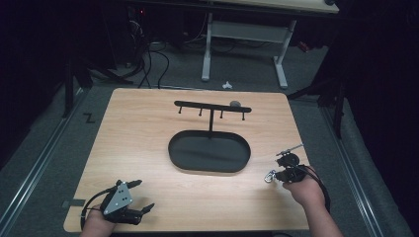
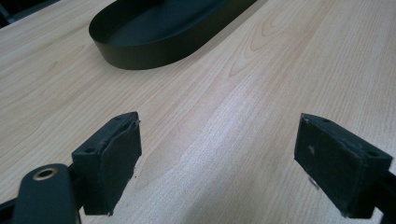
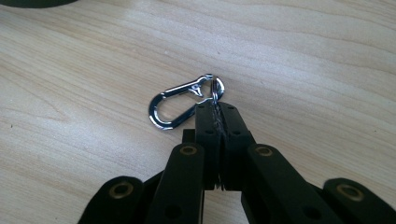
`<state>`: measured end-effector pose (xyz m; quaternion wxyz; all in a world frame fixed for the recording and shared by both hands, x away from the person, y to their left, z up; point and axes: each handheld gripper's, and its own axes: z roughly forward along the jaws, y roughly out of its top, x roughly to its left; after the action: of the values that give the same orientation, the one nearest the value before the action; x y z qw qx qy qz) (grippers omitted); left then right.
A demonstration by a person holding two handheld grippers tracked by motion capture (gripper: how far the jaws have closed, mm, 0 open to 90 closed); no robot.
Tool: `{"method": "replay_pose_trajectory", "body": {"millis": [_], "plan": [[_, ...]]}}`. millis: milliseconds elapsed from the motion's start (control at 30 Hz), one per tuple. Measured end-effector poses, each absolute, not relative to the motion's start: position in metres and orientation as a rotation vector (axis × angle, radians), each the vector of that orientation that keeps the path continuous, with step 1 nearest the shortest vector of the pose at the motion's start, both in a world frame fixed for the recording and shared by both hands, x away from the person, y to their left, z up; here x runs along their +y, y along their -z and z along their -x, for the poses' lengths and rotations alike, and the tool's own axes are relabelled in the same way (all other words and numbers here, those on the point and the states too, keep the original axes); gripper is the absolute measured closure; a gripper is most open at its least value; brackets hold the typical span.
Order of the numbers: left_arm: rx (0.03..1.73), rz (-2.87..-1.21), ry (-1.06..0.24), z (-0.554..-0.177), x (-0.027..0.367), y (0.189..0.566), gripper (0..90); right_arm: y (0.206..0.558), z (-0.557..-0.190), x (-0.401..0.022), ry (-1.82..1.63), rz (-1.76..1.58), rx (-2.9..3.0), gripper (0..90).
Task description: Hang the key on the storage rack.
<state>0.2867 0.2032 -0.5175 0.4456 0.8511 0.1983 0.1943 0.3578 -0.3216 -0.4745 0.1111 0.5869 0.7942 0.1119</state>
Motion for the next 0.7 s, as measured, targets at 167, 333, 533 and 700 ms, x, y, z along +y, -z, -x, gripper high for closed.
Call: {"method": "replay_pose_trajectory", "body": {"millis": [167, 333, 533, 700], "plan": [[0.490, -2.108, -0.482, -0.286, 0.203, 0.518, 15.3, 0.476, -0.358, -0.325, -0.339, -1.739, 2.319, 88.1], [0.490, -2.110, -0.480, -0.286, 0.202, 0.518, 15.3, 0.477, -0.362, -0.325, -0.339, -1.744, 2.314, 87.2], [0.490, -2.113, -0.476, -0.287, 0.203, 0.519, 15.3, 0.480, -0.367, -0.325, -0.321, -1.755, 2.313, 86.5], [0.493, -2.111, -0.476, -0.287, 0.203, 0.519, 15.3, 0.485, -0.368, -0.324, -0.331, -1.752, 2.319, 87.3]]}}
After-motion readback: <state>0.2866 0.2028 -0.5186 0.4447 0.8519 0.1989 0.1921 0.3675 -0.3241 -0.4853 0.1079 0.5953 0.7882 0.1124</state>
